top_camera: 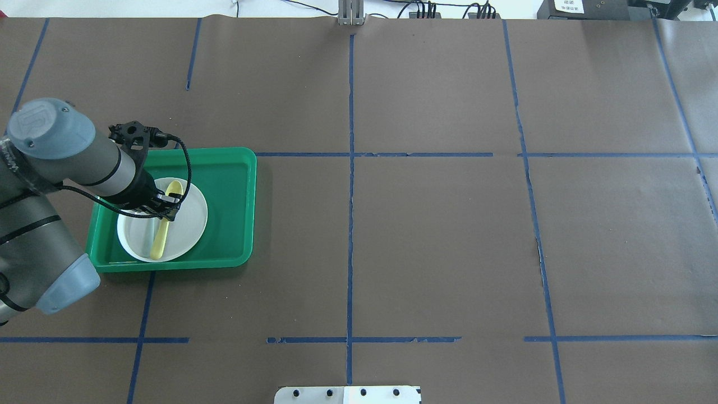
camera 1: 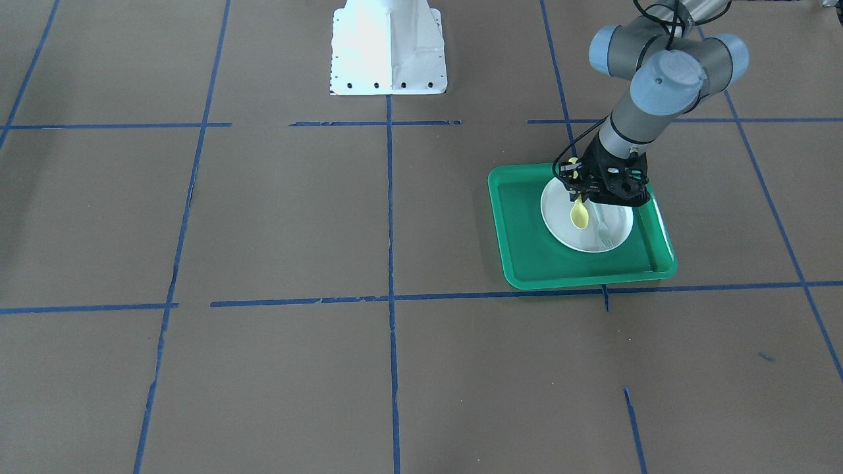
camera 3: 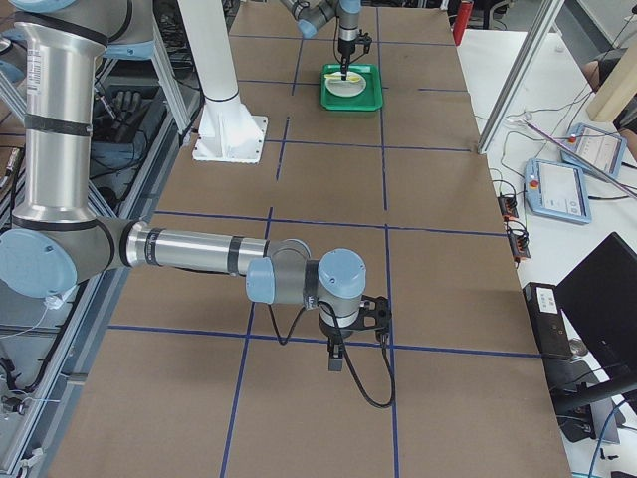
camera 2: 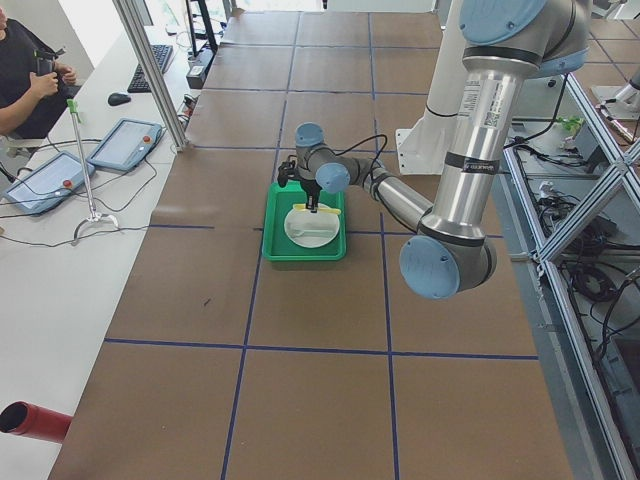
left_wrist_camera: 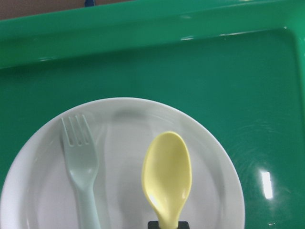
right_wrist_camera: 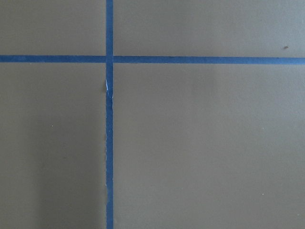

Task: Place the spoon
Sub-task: 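Lift the spoon with the left gripper and carry it off the plate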

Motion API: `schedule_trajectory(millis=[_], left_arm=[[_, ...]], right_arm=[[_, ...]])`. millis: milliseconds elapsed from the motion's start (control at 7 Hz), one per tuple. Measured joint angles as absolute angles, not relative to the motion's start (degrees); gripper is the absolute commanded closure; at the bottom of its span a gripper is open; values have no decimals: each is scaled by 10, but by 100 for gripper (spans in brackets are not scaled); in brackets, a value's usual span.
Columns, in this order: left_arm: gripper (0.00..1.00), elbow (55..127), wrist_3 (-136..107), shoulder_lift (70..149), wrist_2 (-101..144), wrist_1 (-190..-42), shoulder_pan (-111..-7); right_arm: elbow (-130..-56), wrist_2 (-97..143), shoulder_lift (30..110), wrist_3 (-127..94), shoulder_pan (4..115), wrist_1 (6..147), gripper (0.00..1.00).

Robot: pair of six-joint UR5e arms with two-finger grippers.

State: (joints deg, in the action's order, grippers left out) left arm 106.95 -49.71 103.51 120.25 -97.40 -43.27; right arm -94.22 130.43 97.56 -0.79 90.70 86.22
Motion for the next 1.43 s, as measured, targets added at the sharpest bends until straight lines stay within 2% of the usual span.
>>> schedule_trajectory(millis=[143, 429, 714, 1000, 1286, 1429], left_arm=[[100, 1090, -482, 1049, 1206, -928, -447], [100, 1080, -500, 1090, 1224, -899, -456], [100, 1032, -561, 1136, 1231, -920, -446], [100, 961, -609, 1146, 1231, -1015, -431], [100, 926, -628, 1149, 1229, -1055, -412], [81, 919, -629, 1150, 1229, -1059, -407]], right_arm=[[-942, 1304, 976, -8, 907, 862, 0], [-942, 1304, 976, -8, 907, 862, 0], [-942, 1304, 976, -8, 907, 862, 0], [-942, 1304, 976, -8, 907, 862, 0], [-942, 1304, 976, -8, 907, 862, 0], [-942, 1304, 976, -8, 907, 862, 0]])
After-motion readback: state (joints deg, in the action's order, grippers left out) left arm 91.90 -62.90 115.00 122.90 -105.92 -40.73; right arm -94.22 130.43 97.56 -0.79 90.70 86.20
